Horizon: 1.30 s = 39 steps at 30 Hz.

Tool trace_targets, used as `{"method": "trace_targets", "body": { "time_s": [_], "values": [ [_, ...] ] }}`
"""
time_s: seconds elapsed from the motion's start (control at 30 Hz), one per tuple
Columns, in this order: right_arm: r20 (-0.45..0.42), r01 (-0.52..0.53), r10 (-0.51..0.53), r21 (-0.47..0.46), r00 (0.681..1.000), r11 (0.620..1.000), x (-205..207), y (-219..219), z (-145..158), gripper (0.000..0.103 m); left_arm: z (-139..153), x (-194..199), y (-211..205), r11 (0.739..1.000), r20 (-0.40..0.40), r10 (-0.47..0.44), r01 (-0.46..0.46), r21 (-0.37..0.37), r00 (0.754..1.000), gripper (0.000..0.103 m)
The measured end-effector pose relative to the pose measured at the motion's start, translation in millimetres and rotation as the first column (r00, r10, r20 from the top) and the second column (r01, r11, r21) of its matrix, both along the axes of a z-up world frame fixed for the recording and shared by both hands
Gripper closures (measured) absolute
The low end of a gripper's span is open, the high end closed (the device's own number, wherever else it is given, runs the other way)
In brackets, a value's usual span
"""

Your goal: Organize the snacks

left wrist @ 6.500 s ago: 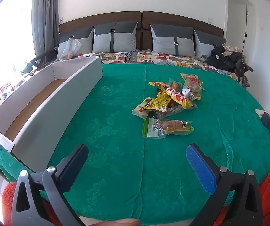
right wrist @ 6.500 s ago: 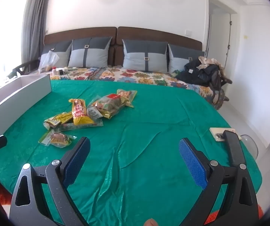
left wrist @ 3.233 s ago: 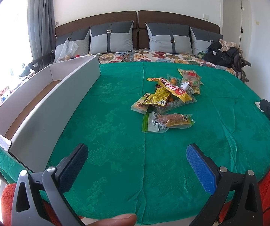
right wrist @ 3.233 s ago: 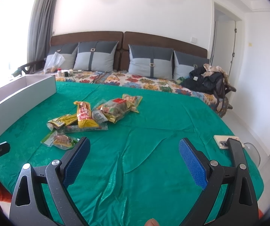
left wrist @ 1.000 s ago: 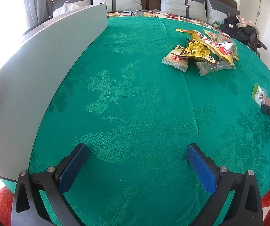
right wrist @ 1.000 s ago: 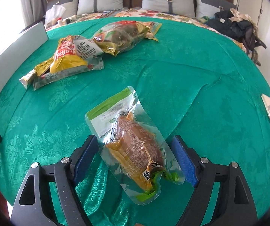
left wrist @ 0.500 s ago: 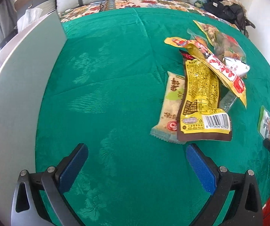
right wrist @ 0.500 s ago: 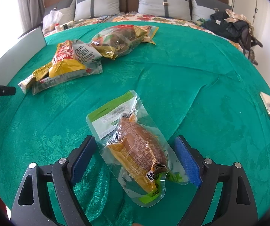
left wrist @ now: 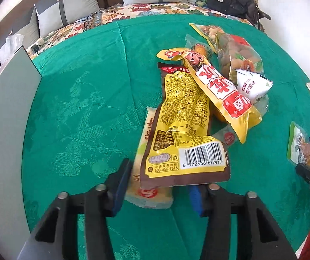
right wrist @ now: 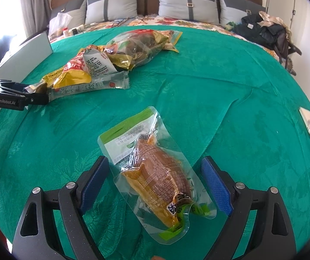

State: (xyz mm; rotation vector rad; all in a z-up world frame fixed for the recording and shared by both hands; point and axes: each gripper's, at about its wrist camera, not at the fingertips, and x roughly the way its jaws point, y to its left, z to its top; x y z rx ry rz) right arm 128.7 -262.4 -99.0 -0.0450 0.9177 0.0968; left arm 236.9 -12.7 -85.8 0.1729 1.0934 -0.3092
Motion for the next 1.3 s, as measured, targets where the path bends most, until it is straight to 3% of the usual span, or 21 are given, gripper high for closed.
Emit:
{"method": "trace_targets", "body": {
  "time_s": [0.17,0.3,0.33,0.4,0.43,0.47,0.63,0.73,0.83,0.9,1.0,1.07,1.1,1.2,1.3],
  "values": [
    [0.001,-0.001,0.001,0.0,1.0,1.0,0.0,-0.2,0.2,0.013,2.3,-29.3,28.7,0.995,-0.055,0.064,-0.068,-0.073,0.996,0.074],
    [0.005,0.0,0.0,0.0,1.0,1.0,0.5,0.0,1.3,0.013,3.3,-79.4,54.0,0.991,-0.09,0.1,-0.107,-0.076,0.991,0.074],
    [0.007,0.001,-0.001,0.0,1.0,1.0,0.6,0.3,1.4,0.013,4.0,-90.9,59.1,0.991,-0.093,0.105,-0.112,-0.076,0.99,0.069],
    [0.011,0.005,-0.005,-0.001,1.0,1.0,1.0,1.2,1.0,0.012,5.9,-108.4,65.5,0.99,-0.103,0.095,-0.106,-0.098,0.99,0.048],
    [0.013,0.007,-0.007,-0.002,1.0,1.0,1.5,1.8,0.9,0.011,7.0,-113.6,67.0,0.989,-0.1,0.095,-0.105,-0.101,0.99,0.025],
    [0.015,0.008,-0.008,-0.003,1.0,1.0,1.6,2.1,0.5,0.011,8.5,-116.6,67.4,0.99,-0.084,0.101,-0.108,-0.091,0.991,0.013],
    [0.016,0.006,-0.006,0.002,1.0,1.0,1.6,2.2,-0.2,0.01,5.7,-101.9,57.6,0.991,-0.061,0.109,-0.113,-0.069,0.992,0.013],
    [0.006,-0.017,0.017,0.004,1.0,1.0,1.5,0.5,-0.4,0.01,-3.2,-88.6,47.3,0.993,-0.054,0.114,-0.114,-0.004,0.992,0.014],
    [-0.044,-0.074,0.075,0.013,0.996,0.997,2.2,-3.8,2.1,0.01,-7.5,-88.3,46.6,0.993,-0.044,0.118,-0.117,0.016,0.992,0.014],
    [-0.081,-0.09,0.097,0.077,0.992,0.993,0.2,-15.0,6.3,0.01,-6.3,-90.7,49.8,0.991,-0.036,0.135,-0.135,0.014,0.99,0.021],
    [-0.098,-0.043,0.068,0.243,0.993,0.969,-2.8,-42.8,10.8,0.012,-2.2,-95.5,56.7,0.987,-0.019,0.159,-0.159,0.004,0.987,0.044],
    [-0.105,-0.004,0.035,0.286,0.994,0.958,-1.2,-53.6,10.7,0.012,-0.4,-96.3,62.2,0.984,-0.02,0.179,-0.179,-0.007,0.984,0.06],
    [-0.103,0.01,0.02,0.285,0.994,0.959,-0.8,-55.8,10.5,0.012,-0.2,-95.6,64.4,0.982,-0.024,0.19,-0.19,-0.014,0.982,0.061],
    [-0.089,0.013,0.01,0.254,0.996,0.967,-1.8,-50.4,9.7,0.011,-0.9,-94.3,68.3,0.977,-0.017,0.213,-0.213,-0.026,0.977,0.06],
    [-0.09,-0.042,0.061,0.205,0.994,0.978,-2.0,-37.0,10.3,0.01,-5.6,-94.4,65.4,0.979,-0.003,0.206,-0.206,-0.01,0.979,0.029]
  ]
}}
